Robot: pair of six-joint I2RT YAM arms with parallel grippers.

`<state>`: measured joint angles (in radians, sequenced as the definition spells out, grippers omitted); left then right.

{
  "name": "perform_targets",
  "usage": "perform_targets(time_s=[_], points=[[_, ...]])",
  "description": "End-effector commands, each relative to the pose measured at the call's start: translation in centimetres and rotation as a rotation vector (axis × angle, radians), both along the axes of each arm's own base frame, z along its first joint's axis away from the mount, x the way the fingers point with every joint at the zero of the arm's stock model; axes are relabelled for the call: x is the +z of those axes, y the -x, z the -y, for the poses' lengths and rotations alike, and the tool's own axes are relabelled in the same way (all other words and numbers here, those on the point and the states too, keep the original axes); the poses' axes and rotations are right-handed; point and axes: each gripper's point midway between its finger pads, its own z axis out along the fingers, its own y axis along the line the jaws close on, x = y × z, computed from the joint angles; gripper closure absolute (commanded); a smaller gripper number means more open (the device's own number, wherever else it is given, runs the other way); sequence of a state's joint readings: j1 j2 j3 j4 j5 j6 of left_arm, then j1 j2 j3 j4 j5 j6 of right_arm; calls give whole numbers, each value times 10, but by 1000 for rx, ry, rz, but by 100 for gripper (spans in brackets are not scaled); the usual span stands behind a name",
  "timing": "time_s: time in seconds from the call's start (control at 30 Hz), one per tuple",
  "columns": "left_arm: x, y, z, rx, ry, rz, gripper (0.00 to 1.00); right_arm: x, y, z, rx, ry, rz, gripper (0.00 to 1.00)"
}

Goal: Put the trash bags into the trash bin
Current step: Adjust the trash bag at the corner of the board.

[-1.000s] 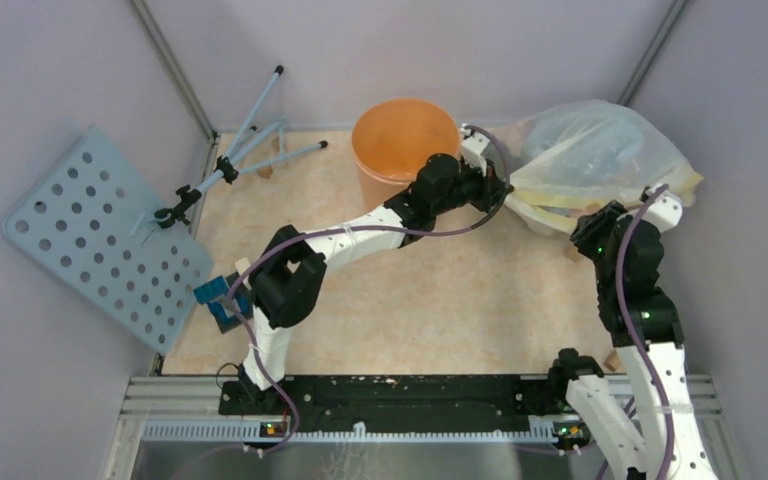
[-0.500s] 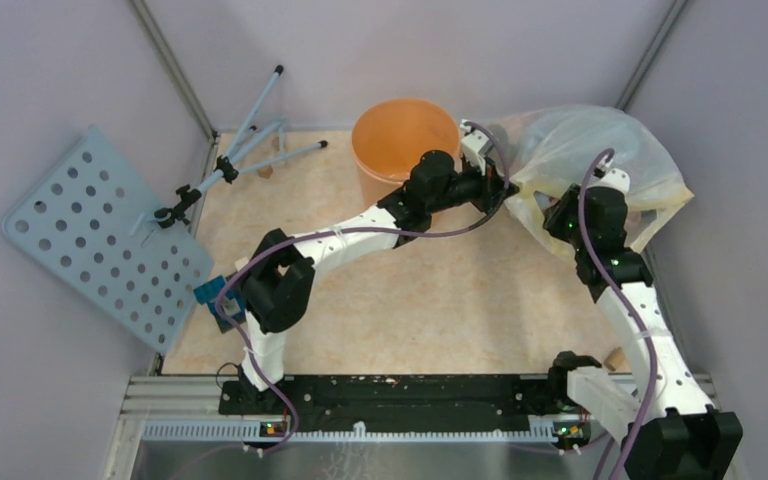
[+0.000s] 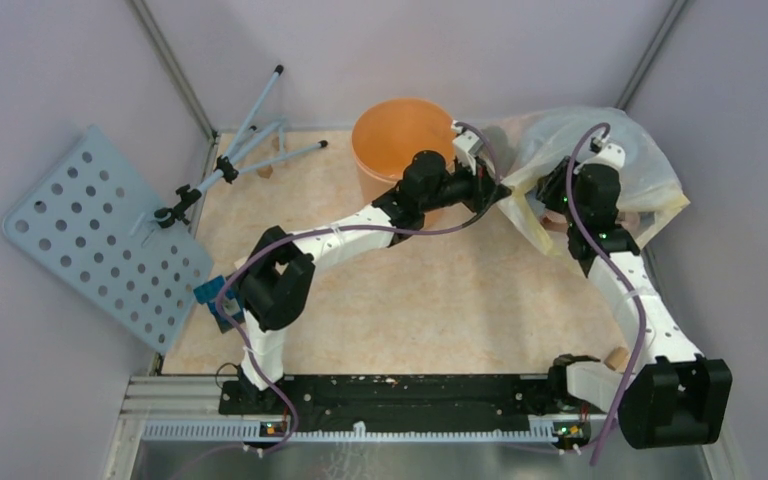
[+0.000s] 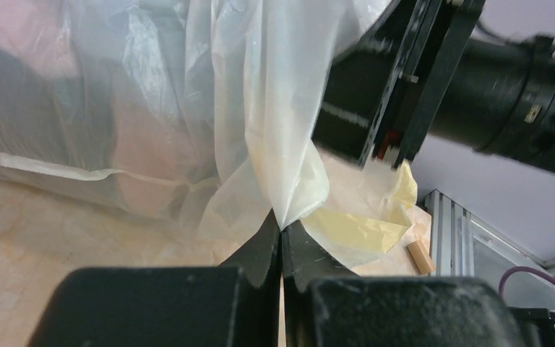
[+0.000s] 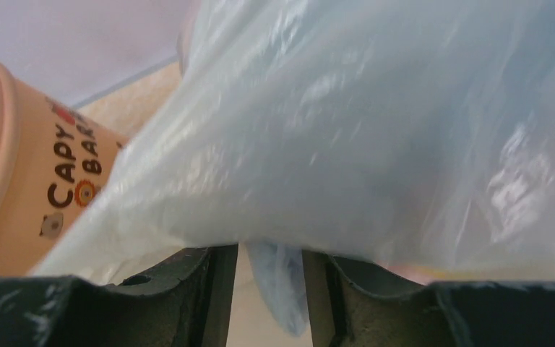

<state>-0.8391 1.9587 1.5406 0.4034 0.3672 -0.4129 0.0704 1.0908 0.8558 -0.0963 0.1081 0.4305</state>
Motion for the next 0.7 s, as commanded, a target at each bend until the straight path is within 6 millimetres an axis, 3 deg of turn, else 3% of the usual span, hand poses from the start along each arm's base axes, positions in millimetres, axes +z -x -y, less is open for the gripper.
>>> perform_targets(time_s=[0.0, 0.1, 0.23, 0.5, 0.67], points=[[51, 8, -13, -9, 91, 71, 100, 73, -22, 34, -114, 34, 181, 60], [48, 7, -13, -4, 84, 70, 99, 100, -24, 58, -164, 47, 216, 55], [44, 3, -12, 7, 83, 70, 98, 126, -20, 54, -124, 88, 249, 47], [54, 0, -8, -1, 108, 85, 96, 83, 12, 43, -75, 59, 180, 38], [62, -3, -7, 5, 119, 96, 95, 61, 25, 16, 52, -18, 155, 36]])
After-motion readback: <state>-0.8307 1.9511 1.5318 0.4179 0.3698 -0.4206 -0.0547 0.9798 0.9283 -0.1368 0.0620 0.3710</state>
